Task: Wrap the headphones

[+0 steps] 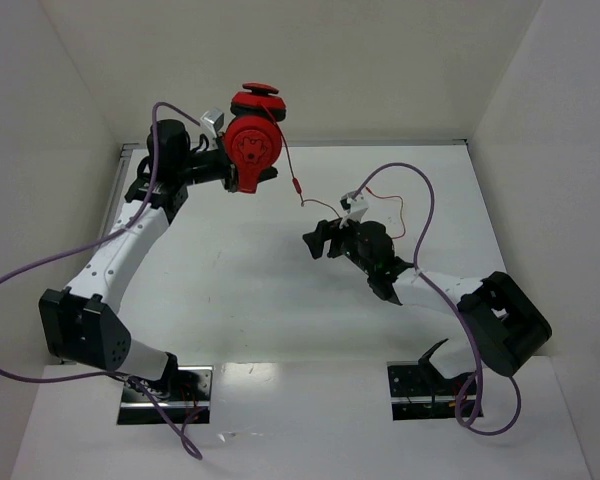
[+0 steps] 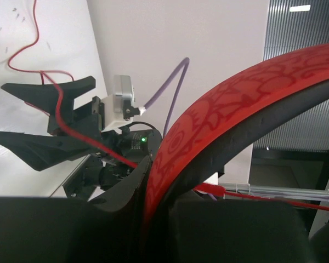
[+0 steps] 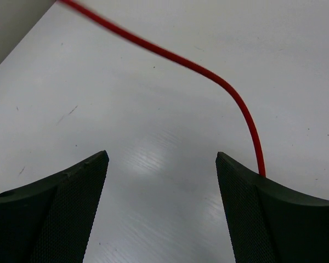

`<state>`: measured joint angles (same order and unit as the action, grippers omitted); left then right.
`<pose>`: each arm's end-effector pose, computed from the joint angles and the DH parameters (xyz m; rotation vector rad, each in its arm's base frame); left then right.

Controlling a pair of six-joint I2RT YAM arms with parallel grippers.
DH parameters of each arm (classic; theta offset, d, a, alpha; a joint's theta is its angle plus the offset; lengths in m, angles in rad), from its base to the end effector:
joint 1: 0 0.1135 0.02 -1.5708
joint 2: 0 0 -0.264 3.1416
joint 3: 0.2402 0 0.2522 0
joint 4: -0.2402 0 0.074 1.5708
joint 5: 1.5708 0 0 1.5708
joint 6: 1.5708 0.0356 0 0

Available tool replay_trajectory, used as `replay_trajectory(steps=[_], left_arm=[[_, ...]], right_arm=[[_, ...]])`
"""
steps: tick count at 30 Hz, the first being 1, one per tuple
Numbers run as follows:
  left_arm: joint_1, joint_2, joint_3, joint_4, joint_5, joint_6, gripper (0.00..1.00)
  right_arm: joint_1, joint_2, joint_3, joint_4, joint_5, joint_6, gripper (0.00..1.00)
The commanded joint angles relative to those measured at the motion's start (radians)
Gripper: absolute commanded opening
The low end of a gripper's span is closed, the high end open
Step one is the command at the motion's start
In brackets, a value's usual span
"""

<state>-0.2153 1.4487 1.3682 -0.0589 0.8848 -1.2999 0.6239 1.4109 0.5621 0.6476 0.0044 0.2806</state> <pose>0.3189 -0.0979 0.4022 -0.3099 2.0286 -1.7867 0.2373 0.1706 0.2080 -0.3073 1.7921 0.6453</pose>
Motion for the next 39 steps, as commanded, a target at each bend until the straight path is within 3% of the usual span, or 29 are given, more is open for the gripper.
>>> replay_trajectory(steps=[1,8,12,17,22,29,39], left_arm=[[0.002,-0.063,-0.018,0.099,0.023,-0.047,0.00],[0.020,-0.109,-0.099,0.110,0.043,-0.056,0.00],[0.031,-0.129,-0.130,0.088,0.014,-0.047,0.00],[0.031,-0.169,-0.195,0.088,-0.072,-0.068,0.00],[0.031,-0.188,-0.218,0.057,-0.164,-0.068,0.00],[0.031,-0.208,-0.253,0.091,-0.173,-0.136,0.00],[0.031,-0.217,-0.244,0.140,-0.123,-0.193,0.00]], right_arm=[[-0.001,-0.023,0.061,0.115,0.031,0.000,0.85],[-0.001,-0.141,0.056,0.115,-0.009,-0.031,0.85],[-0.001,-0.277,0.045,0.061,-0.081,-0.061,1.00],[-0.001,-0.380,0.013,-0.063,-0.149,-0.032,1.00],[-0.001,-0.477,-0.041,-0.022,-0.127,0.012,1.00],[-0.001,-0.466,0.007,0.043,-0.244,0.025,1.00],[0.095,-0.273,0.085,0.170,-0.236,-0.041,1.00]])
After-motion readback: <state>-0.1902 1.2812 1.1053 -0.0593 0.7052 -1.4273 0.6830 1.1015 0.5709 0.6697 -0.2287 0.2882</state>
